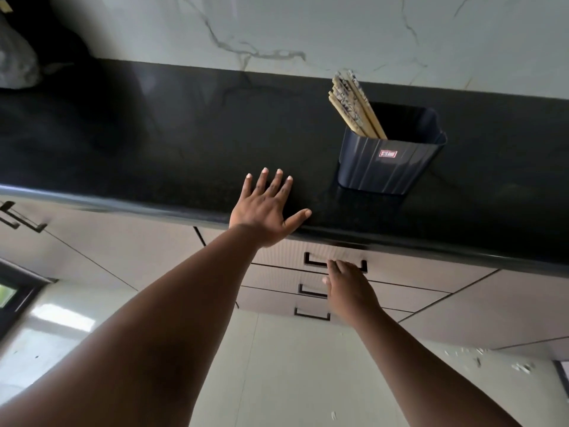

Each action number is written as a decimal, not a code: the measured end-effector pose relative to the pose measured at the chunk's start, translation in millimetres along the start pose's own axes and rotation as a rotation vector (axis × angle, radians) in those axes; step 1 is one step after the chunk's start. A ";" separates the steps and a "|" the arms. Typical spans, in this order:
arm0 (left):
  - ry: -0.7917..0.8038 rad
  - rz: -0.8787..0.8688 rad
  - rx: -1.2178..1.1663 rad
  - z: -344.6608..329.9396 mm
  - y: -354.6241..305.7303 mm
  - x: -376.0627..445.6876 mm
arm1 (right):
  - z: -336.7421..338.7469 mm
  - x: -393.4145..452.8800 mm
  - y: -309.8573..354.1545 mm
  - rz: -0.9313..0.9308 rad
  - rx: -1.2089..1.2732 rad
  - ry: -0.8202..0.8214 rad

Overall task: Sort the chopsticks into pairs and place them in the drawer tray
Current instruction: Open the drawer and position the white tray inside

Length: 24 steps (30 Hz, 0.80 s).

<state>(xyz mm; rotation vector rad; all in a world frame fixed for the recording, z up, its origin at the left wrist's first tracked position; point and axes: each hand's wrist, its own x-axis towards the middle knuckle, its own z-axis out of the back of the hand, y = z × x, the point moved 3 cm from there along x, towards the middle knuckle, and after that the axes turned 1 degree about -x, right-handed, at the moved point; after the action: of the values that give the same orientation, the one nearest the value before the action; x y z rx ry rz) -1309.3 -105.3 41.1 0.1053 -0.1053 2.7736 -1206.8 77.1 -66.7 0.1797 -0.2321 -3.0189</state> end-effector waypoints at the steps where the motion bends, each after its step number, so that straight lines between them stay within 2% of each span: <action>1: -0.001 0.001 0.001 -0.2 0.2 0.1 | 1.2 0.2 -0.1 -0.002 0.009 -0.006; 9: -0.003 0.012 0.007 -2.1 0.8 -0.1 | 5.0 -23.9 12.1 -0.003 -0.030 -0.036; 15: 0.004 0.021 0.024 -1.3 -0.3 -0.7 | 15.0 -72.4 32.9 0.012 -0.138 0.074; 17: 0.001 0.026 0.020 -1.1 -0.1 -1.1 | 20.4 -97.9 43.1 0.095 -0.191 -0.044; 19: -0.003 0.023 0.026 -1.3 -0.5 -0.7 | 23.9 -123.2 52.0 0.256 -0.142 -0.261; 21: -0.008 0.025 0.035 -1.9 -0.1 -0.4 | 30.7 -136.3 49.6 0.314 -0.106 -0.395; 22: -0.008 0.027 0.038 -2.2 0.2 -0.5 | 36.2 -136.9 45.9 0.288 -0.117 -0.411; 24: -0.009 0.030 0.039 -2.7 -0.1 -1.4 | 42.6 -135.0 40.1 0.240 -0.183 -0.307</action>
<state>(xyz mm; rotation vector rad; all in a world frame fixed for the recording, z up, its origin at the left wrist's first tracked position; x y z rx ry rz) -1308.0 -105.5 38.3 0.1277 -0.0557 2.8062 -1074.9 59.6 -3.8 -0.3073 0.0003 -2.7932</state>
